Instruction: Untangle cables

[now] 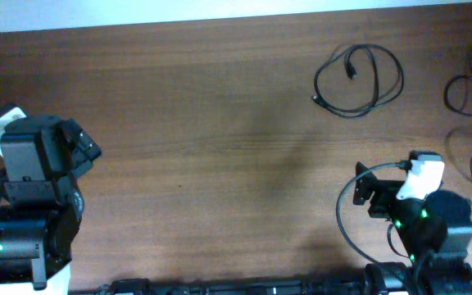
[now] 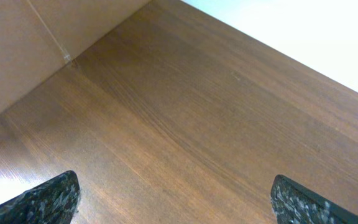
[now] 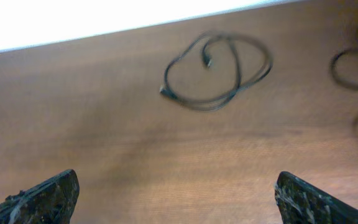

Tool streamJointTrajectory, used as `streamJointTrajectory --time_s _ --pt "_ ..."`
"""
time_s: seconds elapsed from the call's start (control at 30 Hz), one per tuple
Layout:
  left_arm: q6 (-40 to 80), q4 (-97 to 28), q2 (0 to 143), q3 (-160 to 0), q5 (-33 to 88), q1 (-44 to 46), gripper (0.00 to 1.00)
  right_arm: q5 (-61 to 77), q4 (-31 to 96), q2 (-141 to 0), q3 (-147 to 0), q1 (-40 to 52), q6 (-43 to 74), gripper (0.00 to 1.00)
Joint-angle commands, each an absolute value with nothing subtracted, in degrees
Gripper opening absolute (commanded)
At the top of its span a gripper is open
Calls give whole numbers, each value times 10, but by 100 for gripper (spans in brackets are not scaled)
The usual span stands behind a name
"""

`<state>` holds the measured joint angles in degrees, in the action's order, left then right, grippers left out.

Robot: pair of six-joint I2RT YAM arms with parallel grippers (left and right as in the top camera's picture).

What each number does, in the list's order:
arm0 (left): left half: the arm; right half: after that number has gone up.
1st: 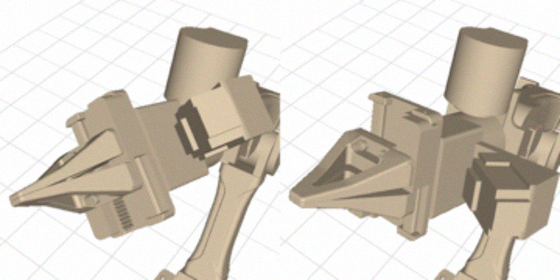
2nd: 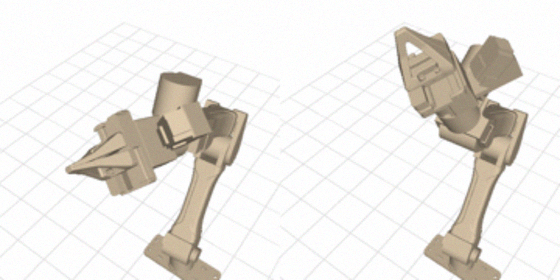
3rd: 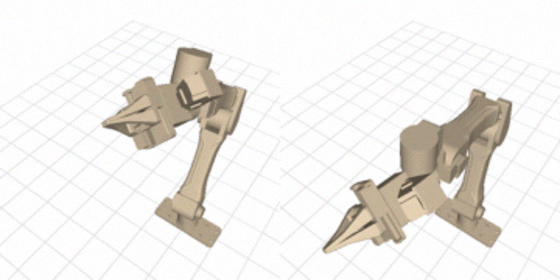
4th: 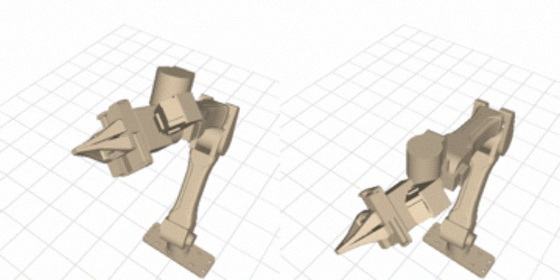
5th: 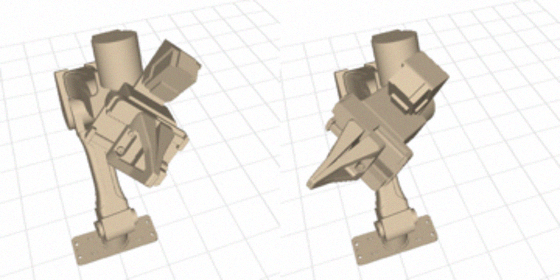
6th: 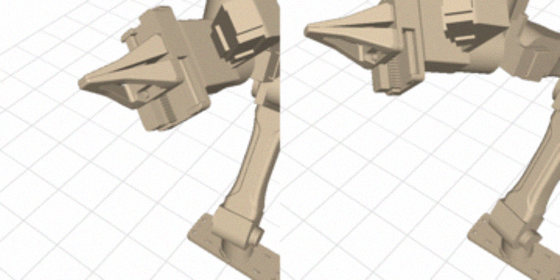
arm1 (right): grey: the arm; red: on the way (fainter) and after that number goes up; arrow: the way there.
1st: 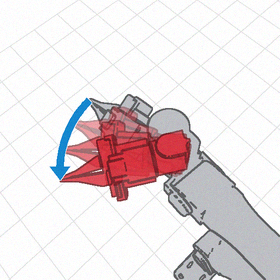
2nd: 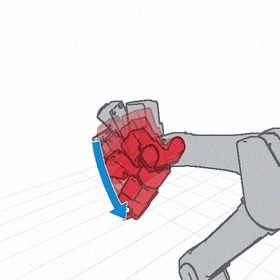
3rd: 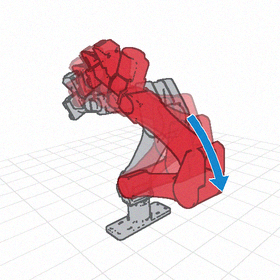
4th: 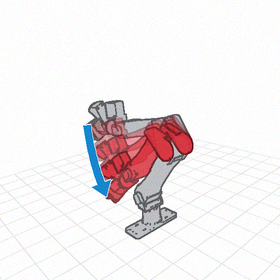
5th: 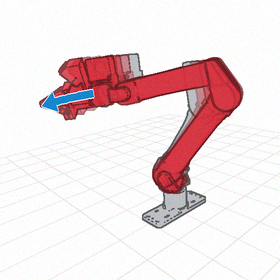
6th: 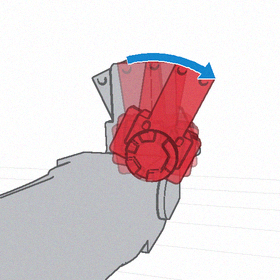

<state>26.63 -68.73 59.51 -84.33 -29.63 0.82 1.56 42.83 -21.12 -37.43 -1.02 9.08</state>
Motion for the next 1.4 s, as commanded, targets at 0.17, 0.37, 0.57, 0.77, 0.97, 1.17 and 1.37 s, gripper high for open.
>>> streamJointTrajectory --time_s 0.17,0.37,0.57,0.77,0.97,1.17,1.37 --pt "267 -688 595 -844 -304 6 99 -2 111 -2 -87 -12 95 99" --pt "267 -688 595 -844 -304 6 99 8 46 -2 -3 -12 91 99" --pt "267 -688 595 -844 -304 6 99 11 47 -2 -3 -11 20 99" --pt "267 -688 595 -844 -305 6 99 11 45 -2 -3 7 -41 99" --pt "267 -688 595 -844 -304 6 99 11 45 -2 -3 7 -41 99" --pt "267 -693 591 -844 -303 6 99 11 45 -2 -3 7 -41 99" --pt "267 -693 461 -844 -303 6 99 11 45 -2 -3 7 -41 99"
